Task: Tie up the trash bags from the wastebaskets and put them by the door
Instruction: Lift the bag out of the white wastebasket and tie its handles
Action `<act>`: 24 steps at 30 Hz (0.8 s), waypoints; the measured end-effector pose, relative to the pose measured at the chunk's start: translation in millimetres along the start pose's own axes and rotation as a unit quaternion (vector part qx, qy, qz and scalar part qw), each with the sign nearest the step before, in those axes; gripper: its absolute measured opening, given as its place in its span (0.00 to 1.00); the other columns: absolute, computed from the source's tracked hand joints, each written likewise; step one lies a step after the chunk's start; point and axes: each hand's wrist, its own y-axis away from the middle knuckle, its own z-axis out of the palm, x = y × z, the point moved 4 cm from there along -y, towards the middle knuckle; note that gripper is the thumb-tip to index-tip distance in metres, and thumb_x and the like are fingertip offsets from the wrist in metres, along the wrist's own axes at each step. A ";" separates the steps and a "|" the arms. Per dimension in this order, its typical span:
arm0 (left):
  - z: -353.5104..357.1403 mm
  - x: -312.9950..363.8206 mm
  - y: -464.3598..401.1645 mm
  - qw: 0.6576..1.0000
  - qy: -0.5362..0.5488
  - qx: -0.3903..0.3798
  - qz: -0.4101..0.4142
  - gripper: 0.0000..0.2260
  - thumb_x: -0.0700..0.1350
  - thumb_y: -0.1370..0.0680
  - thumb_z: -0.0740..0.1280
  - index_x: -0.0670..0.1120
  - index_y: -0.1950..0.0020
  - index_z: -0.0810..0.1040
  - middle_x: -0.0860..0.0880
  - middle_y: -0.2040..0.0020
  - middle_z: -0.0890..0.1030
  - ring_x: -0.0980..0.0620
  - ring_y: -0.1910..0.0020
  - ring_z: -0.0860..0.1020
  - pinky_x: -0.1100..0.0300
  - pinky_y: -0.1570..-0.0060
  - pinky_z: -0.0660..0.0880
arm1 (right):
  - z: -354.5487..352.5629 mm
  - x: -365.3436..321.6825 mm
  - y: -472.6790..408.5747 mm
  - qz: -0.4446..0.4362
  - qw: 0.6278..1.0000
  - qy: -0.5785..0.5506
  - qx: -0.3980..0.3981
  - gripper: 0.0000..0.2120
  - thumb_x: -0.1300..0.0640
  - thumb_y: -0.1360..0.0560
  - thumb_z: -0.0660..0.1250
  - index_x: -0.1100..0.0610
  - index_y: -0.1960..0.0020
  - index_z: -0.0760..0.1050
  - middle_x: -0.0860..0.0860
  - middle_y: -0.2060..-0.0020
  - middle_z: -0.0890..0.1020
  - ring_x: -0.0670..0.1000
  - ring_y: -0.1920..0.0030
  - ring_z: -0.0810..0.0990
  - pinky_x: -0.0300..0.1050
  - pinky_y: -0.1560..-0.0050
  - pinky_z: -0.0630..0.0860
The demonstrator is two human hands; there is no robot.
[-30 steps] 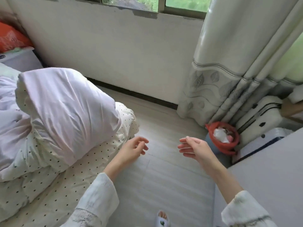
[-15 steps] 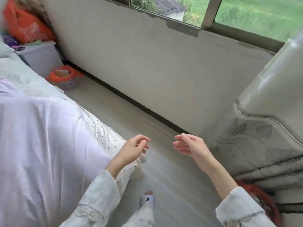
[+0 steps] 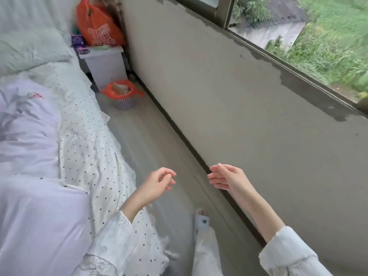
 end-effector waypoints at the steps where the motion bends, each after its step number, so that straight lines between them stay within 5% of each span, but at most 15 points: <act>1: -9.2 3.6 -21.8 1.000 0.008 0.023 -0.006 0.10 0.40 0.20 0.54 0.47 0.50 0.74 0.51 0.59 0.78 0.54 0.62 0.77 0.64 0.59 0.71 | 1.6 -15.8 -29.9 -0.005 1.000 0.013 -0.020 0.14 0.54 0.20 0.57 0.60 0.48 0.79 0.53 0.60 0.84 0.51 0.59 0.82 0.41 0.55 0.78; 6: -52.0 41.6 -112.1 0.984 0.076 0.156 -0.035 0.11 0.39 0.20 0.54 0.51 0.55 0.72 0.49 0.59 0.77 0.54 0.63 0.76 0.62 0.61 0.70 | 11.1 -105.2 -154.3 -0.017 0.992 0.067 -0.104 0.13 0.53 0.21 0.57 0.57 0.52 0.79 0.52 0.61 0.84 0.50 0.60 0.82 0.39 0.57 0.78; 17: -154.2 64.2 -248.0 0.950 0.144 0.253 -0.110 0.10 0.40 0.20 0.55 0.50 0.52 0.73 0.50 0.57 0.78 0.54 0.61 0.78 0.65 0.60 0.72 | 105.4 -225.1 -351.3 -0.001 0.959 0.141 -0.247 0.13 0.56 0.22 0.59 0.62 0.46 0.78 0.53 0.61 0.82 0.51 0.60 0.81 0.40 0.53 0.78; 24: -271.2 75.1 -399.7 0.948 0.158 0.250 -0.118 0.09 0.39 0.20 0.54 0.47 0.51 0.73 0.49 0.58 0.77 0.53 0.63 0.76 0.64 0.60 0.71 | 188.7 -304.6 -503.4 0.019 0.961 0.148 -0.234 0.13 0.57 0.21 0.59 0.62 0.45 0.77 0.53 0.62 0.83 0.51 0.59 0.81 0.39 0.54 0.78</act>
